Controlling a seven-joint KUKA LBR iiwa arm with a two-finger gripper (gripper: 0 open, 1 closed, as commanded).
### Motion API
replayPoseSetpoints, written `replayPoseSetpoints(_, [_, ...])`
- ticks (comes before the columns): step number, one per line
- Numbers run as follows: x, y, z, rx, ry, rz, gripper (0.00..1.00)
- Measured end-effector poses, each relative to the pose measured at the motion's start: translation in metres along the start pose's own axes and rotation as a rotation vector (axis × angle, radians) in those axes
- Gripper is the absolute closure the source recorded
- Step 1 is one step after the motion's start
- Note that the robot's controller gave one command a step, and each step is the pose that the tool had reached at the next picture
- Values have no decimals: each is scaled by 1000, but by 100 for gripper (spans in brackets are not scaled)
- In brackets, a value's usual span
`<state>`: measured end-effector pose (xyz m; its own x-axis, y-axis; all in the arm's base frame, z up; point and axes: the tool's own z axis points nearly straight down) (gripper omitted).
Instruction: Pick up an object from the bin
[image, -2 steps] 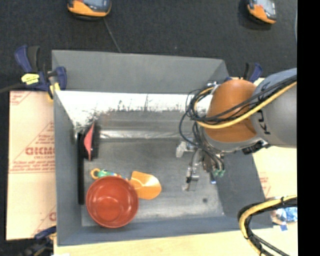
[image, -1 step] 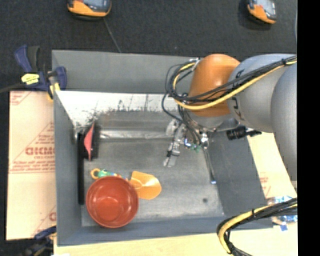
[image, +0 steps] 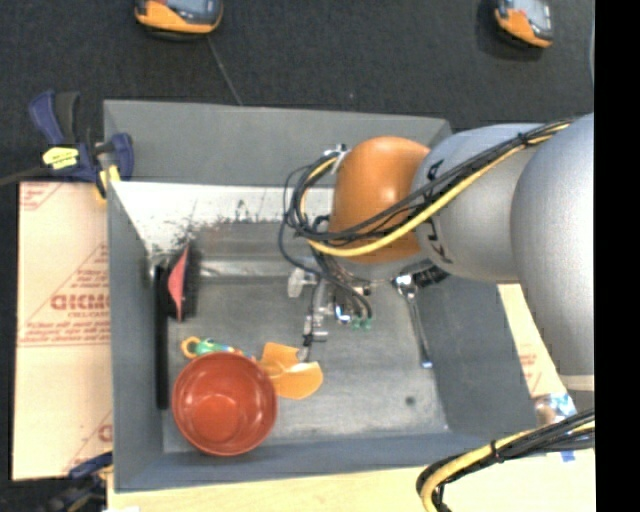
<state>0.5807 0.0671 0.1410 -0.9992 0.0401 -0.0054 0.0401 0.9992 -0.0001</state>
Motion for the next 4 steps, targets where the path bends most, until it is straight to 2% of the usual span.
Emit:
replayPoseSetpoints(1, [30,-1,75,4,-10,185,0])
replayPoseSetpoints(2, [44,41,70,-6,-17,106,100])
replayPoseSetpoints(4, [44,41,65,-5,-17,104,100])
